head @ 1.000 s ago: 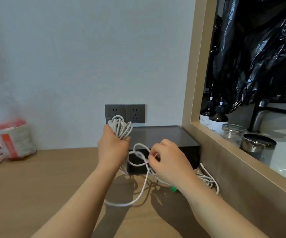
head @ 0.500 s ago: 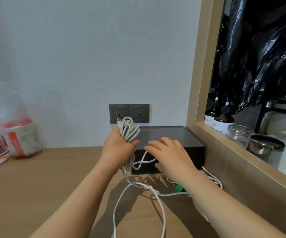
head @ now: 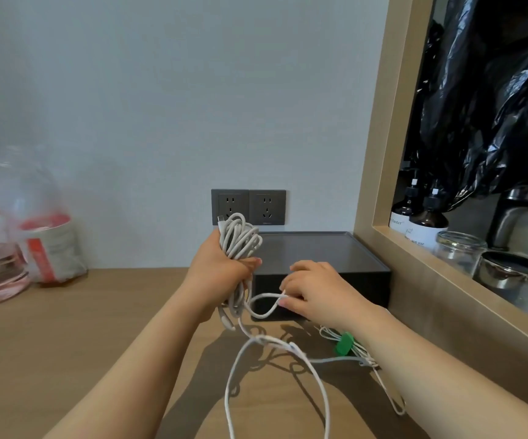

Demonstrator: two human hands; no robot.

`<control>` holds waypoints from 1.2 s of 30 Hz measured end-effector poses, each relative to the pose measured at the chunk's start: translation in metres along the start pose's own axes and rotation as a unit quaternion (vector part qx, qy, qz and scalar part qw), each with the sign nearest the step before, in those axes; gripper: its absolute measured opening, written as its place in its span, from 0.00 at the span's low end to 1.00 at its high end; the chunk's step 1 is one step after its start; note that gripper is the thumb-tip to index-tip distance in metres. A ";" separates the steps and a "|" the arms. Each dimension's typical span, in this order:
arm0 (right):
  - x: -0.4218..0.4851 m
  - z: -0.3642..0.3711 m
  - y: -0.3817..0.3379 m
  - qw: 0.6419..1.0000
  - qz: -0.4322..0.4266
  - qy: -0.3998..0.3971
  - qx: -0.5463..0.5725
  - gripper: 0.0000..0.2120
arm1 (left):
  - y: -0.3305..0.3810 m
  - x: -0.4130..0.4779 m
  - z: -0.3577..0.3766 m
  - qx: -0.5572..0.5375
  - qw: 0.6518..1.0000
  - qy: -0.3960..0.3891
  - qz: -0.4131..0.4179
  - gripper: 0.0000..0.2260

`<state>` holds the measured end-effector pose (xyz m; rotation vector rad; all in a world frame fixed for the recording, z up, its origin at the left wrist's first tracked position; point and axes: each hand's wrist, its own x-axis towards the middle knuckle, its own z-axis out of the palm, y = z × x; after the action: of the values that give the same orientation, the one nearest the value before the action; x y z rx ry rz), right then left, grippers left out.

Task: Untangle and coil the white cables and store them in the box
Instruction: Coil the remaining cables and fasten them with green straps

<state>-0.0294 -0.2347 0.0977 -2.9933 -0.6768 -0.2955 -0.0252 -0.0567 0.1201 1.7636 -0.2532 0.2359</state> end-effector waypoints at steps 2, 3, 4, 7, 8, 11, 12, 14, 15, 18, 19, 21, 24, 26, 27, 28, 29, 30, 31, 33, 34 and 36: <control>0.003 -0.007 -0.002 0.975 0.101 -0.038 0.193 0.18 | -0.001 -0.001 -0.002 0.012 1.000 0.005 0.007 0.13; 0.005 -0.010 -0.003 0.943 0.154 -0.038 0.291 0.21 | -0.002 -0.001 -0.003 0.017 1.000 0.007 0.008 0.13; 0.007 -0.012 -0.003 0.904 0.202 -0.024 0.376 0.23 | -0.003 -0.002 -0.003 0.020 1.000 0.009 0.006 0.12; 0.008 -0.019 -0.002 0.723 0.316 0.054 0.613 0.22 | -0.003 -0.003 -0.004 0.033 0.999 0.021 0.008 0.13; 0.008 -0.024 0.000 0.649 0.336 0.085 0.677 0.20 | -0.002 -0.003 -0.005 0.042 0.999 0.024 0.013 0.13; 0.005 -0.039 0.004 0.444 0.362 0.160 0.804 0.16 | 0.000 -0.001 -0.008 0.045 0.998 0.040 0.022 0.13; 0.005 -0.046 0.005 0.388 0.351 0.182 0.833 0.15 | 0.000 0.000 -0.010 0.042 0.998 0.050 0.024 0.13; 0.004 -0.062 0.007 0.291 0.304 0.231 0.877 0.14 | 0.002 0.002 -0.013 0.052 0.996 0.072 0.033 0.12; 0.003 -0.071 0.008 0.259 0.271 0.253 0.892 0.15 | 0.003 0.003 -0.015 0.066 0.994 0.081 0.041 0.12; 0.002 -0.097 0.010 0.232 0.183 0.286 0.911 0.17 | 0.009 0.006 -0.018 0.102 0.986 0.114 0.068 0.13; 0.003 -0.104 0.010 0.236 0.159 0.286 0.915 0.18 | 0.012 0.007 -0.020 0.109 0.983 0.128 0.079 0.13; 0.004 -0.120 0.011 0.244 0.116 0.280 0.921 0.20 | 0.021 0.012 -0.024 0.125 0.974 0.161 0.097 0.11; 0.008 -0.142 0.012 0.259 0.073 0.293 0.918 0.23 | 0.036 0.020 -0.034 0.116 0.964 0.211 0.113 0.11; 0.011 -0.149 0.012 0.255 0.054 0.306 0.916 0.24 | 0.044 0.023 -0.037 0.099 0.962 0.224 0.121 0.11; 0.012 -0.147 0.010 0.253 0.063 0.312 0.914 0.24 | 0.046 0.024 -0.037 0.091 0.963 0.225 0.120 0.11; 0.012 -0.140 0.009 0.261 0.088 0.317 0.908 0.24 | 0.046 0.022 -0.036 0.085 0.965 0.220 0.113 0.11; 0.012 -0.127 0.009 0.285 0.127 0.318 0.895 0.24 | 0.042 0.021 -0.035 0.081 0.968 0.213 0.103 0.12; 0.011 -0.111 0.010 0.321 0.176 0.311 0.877 0.24 | 0.037 0.019 -0.033 0.078 0.972 0.203 0.090 0.12; 0.009 -0.092 0.012 0.369 0.234 0.296 0.849 0.23 | 0.029 0.016 -0.031 0.074 0.976 0.193 0.074 0.12; 0.003 -0.052 0.015 0.496 0.361 0.254 0.748 0.21 | 0.011 0.009 -0.026 0.059 0.984 0.165 0.033 0.12; -0.001 -0.035 0.015 0.553 0.413 0.228 0.687 0.20 | 0.003 0.005 -0.022 0.051 0.987 0.150 0.014 0.12; -0.010 -0.004 0.018 0.623 0.473 0.200 0.590 0.17 | -0.013 -0.004 -0.013 0.042 0.991 0.130 -0.014 0.12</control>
<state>-0.0313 -0.2557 0.0998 -1.5097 0.6105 -0.2482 -0.0250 -0.0412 0.1091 1.7966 -0.0311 0.4575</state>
